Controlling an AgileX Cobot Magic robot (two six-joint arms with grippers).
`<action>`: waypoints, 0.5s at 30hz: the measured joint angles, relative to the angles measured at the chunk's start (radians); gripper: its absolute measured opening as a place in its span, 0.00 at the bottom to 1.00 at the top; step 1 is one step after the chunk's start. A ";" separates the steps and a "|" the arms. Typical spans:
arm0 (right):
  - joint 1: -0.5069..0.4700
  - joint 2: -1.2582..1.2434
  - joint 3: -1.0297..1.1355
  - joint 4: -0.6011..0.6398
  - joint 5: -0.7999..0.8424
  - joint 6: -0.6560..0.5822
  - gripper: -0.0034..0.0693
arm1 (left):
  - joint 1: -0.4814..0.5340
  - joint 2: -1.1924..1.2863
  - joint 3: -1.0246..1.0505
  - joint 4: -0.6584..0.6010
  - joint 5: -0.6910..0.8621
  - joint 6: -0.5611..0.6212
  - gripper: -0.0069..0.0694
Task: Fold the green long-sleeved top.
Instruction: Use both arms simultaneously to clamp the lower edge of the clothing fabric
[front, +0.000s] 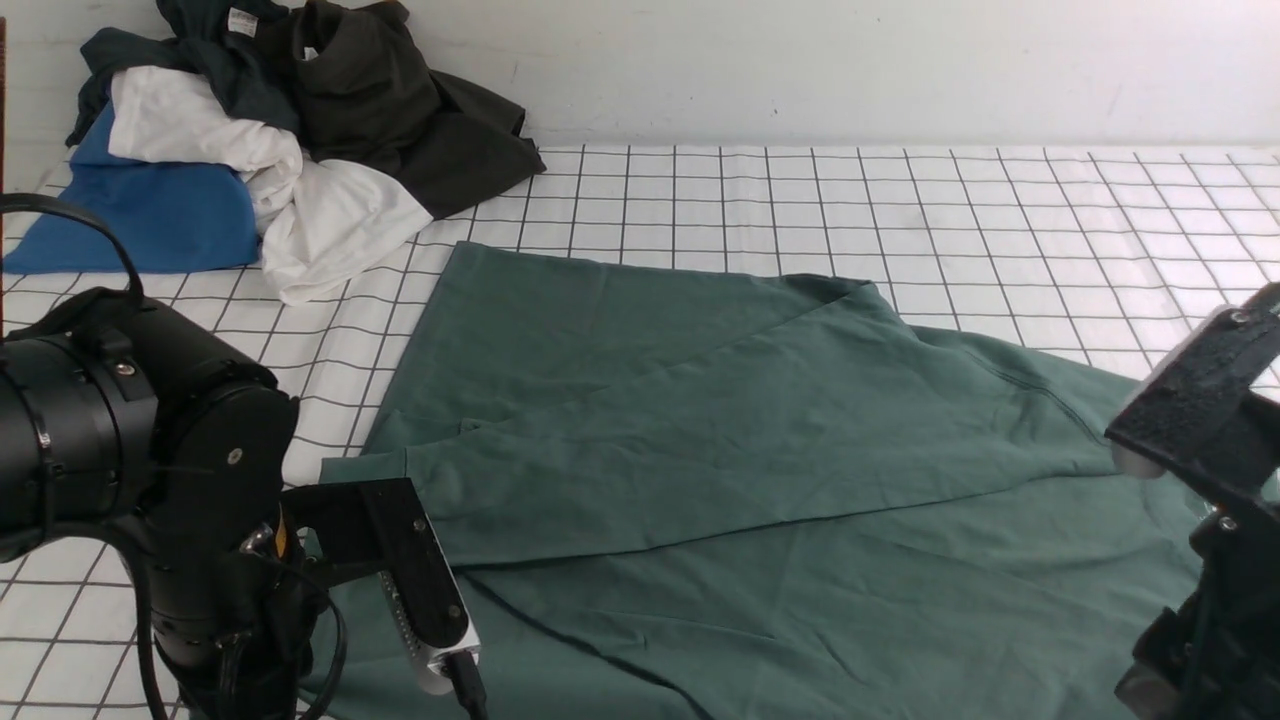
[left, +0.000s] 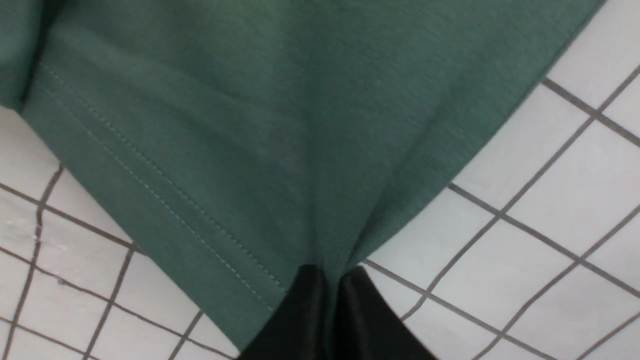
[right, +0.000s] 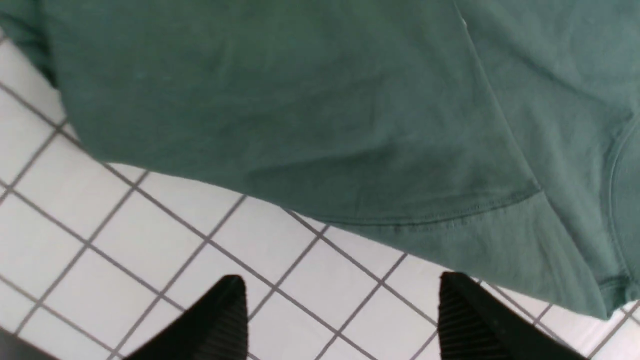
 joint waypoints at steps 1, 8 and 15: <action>-0.020 0.024 0.008 -0.004 -0.004 0.006 0.76 | 0.000 0.000 0.000 -0.001 -0.001 0.000 0.10; -0.052 0.187 0.120 -0.035 -0.106 -0.089 0.85 | 0.000 -0.001 0.000 -0.011 -0.028 0.000 0.10; -0.054 0.355 0.148 -0.161 -0.283 -0.146 0.85 | 0.000 -0.001 0.000 -0.024 -0.058 0.000 0.10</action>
